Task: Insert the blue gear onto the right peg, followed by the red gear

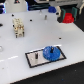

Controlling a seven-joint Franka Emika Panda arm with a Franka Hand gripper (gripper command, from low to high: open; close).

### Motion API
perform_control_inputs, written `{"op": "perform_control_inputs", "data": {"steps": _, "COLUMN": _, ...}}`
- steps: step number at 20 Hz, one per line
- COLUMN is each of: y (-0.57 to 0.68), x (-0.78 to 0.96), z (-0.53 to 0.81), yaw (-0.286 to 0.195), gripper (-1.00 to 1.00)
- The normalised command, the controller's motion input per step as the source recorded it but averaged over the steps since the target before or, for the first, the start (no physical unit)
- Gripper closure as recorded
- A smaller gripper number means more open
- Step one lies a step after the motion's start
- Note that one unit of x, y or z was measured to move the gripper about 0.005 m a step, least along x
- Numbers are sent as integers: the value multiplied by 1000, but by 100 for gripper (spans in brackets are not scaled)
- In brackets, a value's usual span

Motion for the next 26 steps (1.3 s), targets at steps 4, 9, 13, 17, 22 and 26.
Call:
{"op": "perform_control_inputs", "data": {"steps": 4, "y": -149, "x": 797, "z": 220, "yaw": 0, "gripper": 100}}
{"op": "perform_control_inputs", "data": {"steps": 9, "y": -196, "x": 729, "z": 120, "yaw": 0, "gripper": 100}}
{"op": "perform_control_inputs", "data": {"steps": 13, "y": -243, "x": 644, "z": 61, "yaw": 0, "gripper": 100}}
{"op": "perform_control_inputs", "data": {"steps": 17, "y": -240, "x": 560, "z": 18, "yaw": 0, "gripper": 100}}
{"op": "perform_control_inputs", "data": {"steps": 22, "y": -243, "x": 478, "z": 19, "yaw": 0, "gripper": 100}}
{"op": "perform_control_inputs", "data": {"steps": 26, "y": -229, "x": 211, "z": 1, "yaw": 0, "gripper": 100}}
